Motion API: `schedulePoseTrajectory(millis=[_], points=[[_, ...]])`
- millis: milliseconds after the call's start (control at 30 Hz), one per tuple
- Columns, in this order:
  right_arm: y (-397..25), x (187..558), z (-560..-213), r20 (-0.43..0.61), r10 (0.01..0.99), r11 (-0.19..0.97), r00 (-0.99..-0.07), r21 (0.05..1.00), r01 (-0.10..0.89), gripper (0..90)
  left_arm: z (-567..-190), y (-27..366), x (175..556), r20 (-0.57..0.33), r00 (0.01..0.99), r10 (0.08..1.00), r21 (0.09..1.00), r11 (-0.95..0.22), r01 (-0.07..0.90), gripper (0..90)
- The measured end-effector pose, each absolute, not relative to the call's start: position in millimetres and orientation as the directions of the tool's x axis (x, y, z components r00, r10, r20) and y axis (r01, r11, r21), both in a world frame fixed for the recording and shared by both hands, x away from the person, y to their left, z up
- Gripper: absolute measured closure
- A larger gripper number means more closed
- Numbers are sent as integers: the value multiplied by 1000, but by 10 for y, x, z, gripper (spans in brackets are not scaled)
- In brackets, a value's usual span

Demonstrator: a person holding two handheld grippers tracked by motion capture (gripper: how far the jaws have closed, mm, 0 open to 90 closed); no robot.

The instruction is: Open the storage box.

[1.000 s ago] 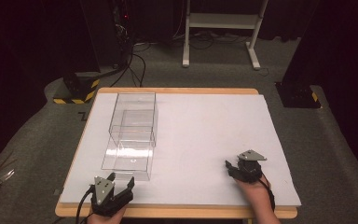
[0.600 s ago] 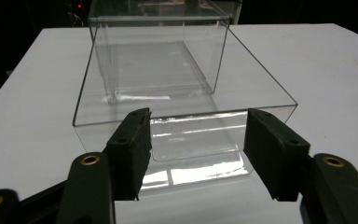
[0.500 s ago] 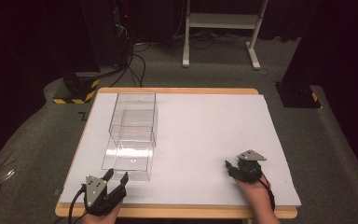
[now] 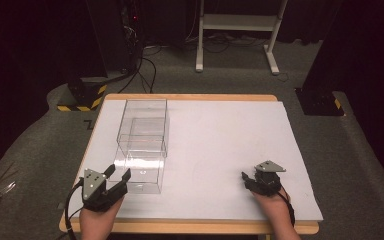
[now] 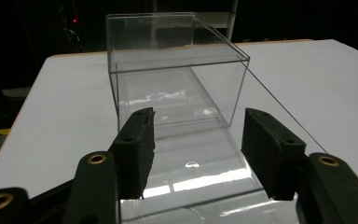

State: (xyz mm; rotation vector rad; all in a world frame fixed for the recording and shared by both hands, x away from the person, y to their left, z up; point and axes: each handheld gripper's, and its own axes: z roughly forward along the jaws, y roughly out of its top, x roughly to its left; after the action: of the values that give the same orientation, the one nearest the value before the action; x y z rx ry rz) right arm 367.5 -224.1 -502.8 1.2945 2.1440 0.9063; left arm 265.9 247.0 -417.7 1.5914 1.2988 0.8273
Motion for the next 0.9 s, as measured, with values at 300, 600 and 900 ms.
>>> schedulePoseTrajectory(millis=[300, 600, 900], points=[[-2242, 3677, -5029, -60, 895, 337, -442, 741, 580, 397, -4085, 2710, 2870, -51, 218, 975, 919, -40, 392, 404], [-2245, 3678, -5028, -57, 896, 335, -441, 740, 584, 398, -4099, 3079, 3086, -51, 165, 985, 910, -22, 414, 420], [-2245, 3679, -5028, -56, 896, 334, -441, 740, 584, 398, -4471, 3420, 3307, -32, 111, 993, 871, -27, 491, 373]])
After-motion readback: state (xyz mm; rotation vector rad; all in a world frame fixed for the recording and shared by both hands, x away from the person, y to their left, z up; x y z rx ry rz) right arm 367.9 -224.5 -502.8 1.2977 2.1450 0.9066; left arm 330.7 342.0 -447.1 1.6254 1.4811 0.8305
